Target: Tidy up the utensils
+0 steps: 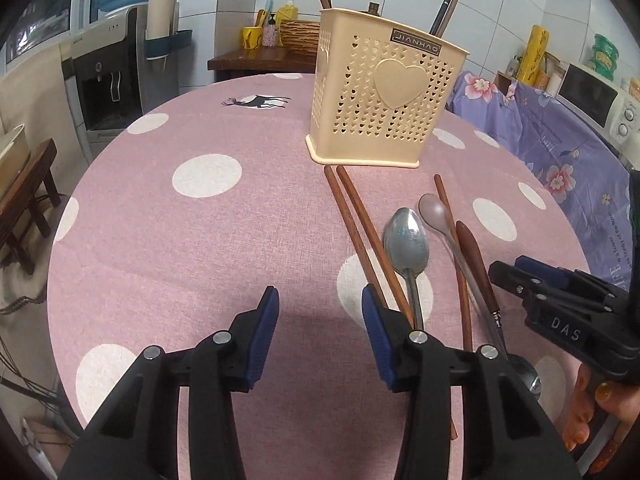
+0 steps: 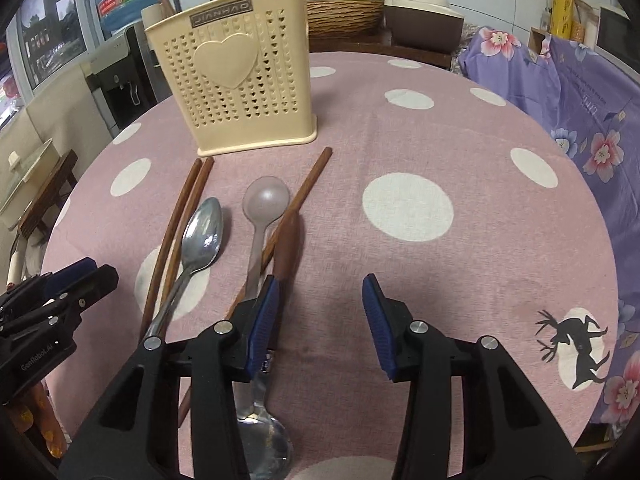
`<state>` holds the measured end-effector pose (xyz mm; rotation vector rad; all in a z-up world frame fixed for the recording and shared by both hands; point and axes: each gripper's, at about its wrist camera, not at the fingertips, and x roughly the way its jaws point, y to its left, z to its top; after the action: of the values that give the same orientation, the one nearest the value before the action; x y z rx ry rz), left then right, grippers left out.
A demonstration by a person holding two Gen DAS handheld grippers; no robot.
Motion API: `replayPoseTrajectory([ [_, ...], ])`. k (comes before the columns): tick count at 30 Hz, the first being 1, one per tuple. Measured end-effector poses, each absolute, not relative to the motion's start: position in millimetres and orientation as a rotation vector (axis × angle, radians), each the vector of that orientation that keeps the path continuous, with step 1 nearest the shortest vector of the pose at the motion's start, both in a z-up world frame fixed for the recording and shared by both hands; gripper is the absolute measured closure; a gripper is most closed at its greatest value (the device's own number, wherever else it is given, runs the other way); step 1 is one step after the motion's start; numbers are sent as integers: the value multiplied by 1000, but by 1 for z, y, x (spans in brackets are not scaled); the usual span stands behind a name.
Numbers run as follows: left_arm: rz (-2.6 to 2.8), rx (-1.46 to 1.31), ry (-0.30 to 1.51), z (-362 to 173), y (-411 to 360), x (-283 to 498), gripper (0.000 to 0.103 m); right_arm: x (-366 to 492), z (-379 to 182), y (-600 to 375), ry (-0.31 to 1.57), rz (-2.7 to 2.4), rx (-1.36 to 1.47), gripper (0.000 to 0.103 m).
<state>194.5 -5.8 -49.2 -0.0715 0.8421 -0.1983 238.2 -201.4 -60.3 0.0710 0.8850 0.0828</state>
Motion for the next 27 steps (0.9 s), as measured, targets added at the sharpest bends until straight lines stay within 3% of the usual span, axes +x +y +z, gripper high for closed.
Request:
replayPoseTrajectory([
  [9,-209,-74,856,-53,-9,192,59,243,-70,-180,933,77,-5,71],
  [11,-210,-75,856,-53,-10,192,59,242,-69,-179,936,79,-22,86],
  [18,-209,-67,869,-54,-12,197,59,235,-66,-187,945,87,-72,92],
  [27,-239,-33,886,-53,-30,211,60,229,-67,-222,932,8,-69,92],
])
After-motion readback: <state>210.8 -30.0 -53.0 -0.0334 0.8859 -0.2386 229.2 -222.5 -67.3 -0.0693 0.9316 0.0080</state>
